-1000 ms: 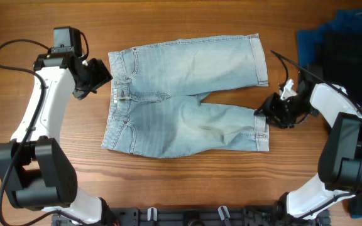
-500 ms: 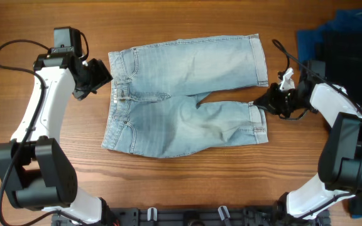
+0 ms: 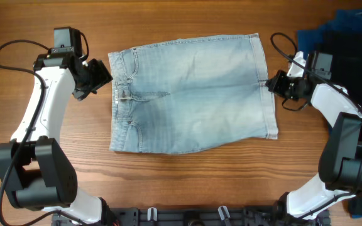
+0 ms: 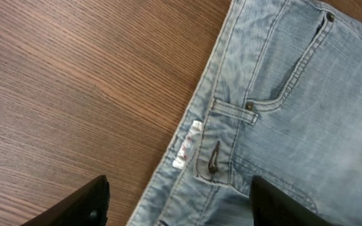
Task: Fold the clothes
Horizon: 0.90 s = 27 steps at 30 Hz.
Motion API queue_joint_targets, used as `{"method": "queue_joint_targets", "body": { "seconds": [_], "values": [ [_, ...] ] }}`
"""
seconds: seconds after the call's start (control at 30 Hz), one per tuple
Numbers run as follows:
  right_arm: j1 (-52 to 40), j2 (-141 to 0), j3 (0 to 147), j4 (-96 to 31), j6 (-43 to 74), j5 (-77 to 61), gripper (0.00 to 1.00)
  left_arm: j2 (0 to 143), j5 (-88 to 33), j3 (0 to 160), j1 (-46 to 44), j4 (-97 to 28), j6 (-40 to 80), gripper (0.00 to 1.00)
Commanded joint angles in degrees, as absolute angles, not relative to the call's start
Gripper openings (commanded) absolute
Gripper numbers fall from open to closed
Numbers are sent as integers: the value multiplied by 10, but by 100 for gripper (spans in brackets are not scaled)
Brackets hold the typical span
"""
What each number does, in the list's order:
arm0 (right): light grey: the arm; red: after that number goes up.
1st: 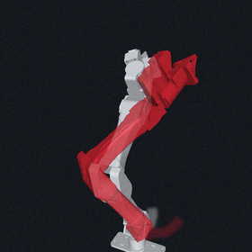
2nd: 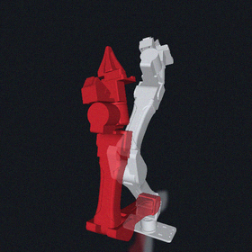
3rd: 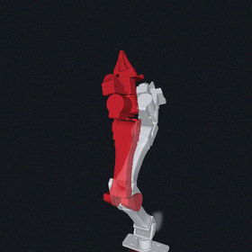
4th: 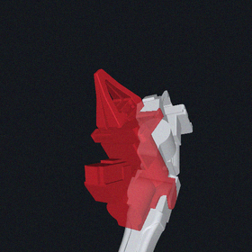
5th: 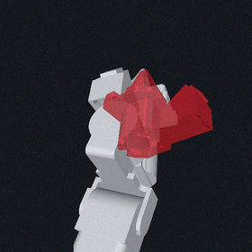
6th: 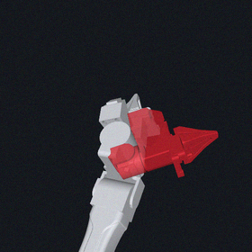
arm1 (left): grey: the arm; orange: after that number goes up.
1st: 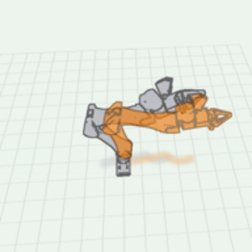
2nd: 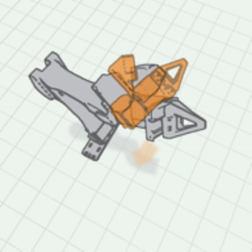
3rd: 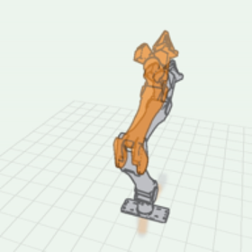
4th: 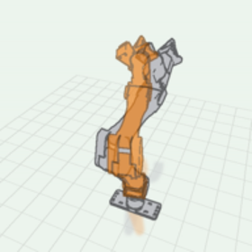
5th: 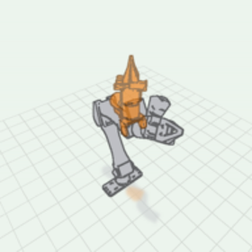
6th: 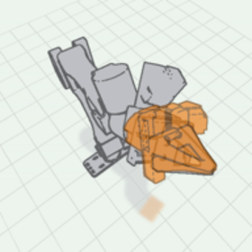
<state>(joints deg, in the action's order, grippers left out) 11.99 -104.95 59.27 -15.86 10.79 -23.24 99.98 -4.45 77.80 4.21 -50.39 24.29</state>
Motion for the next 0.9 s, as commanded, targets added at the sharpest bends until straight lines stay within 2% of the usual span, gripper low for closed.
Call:
{"method": "queue_joint_targets", "body": {
  "seconds": [0.0,0.17,0.2,0.23,0.33,0.37,0.4,0.43,0.47,0.5,0.53,0.6,0.63,0.67,0.8,0.87],
  "values": [
    [125,-1054,594,-128,90,-152,4,1005,-51,776,44,-504,248,71],
    [125,-1054,594,-125,86,-113,4,1004,-49,776,44,-503,242,67],
    [125,-1054,594,-118,85,-114,13,1001,-49,776,45,-501,242,68],
    [125,-1054,595,-111,85,-114,35,995,-49,777,46,-499,242,67],
    [125,-1041,630,-142,108,-126,88,961,-49,778,47,-487,242,68],
    [124,-1034,649,-165,104,-138,92,948,-49,778,47,-478,242,66],
    [124,-1029,668,-190,98,-143,92,938,-50,778,47,-469,242,56],
    [123,-1025,696,-227,71,-155,93,931,-52,778,47,-464,242,41],
    [121,-1024,714,-249,49,-159,93,929,-62,778,47,-463,243,21],
    [118,-1024,733,-273,16,-164,91,930,-82,778,47,-465,243,11],
    [114,-1024,746,-289,-8,-164,86,936,-100,778,46,-469,243,8],
    [105,-1024,753,-292,-49,-164,52,952,-119,778,45,-474,243,6],
    [100,-1025,753,-286,-61,-164,18,964,-123,777,43,-474,243,4],
    [94,-1028,753,-279,-60,-164,4,976,-129,777,42,-474,243,4],
    [71,-1048,753,-225,-61,-163,4,1024,-206,777,27,-471,242,4],
    [61,-1071,753,-188,-60,-161,4,1049,-208,777,8,-460,232,4]
  ]
}}
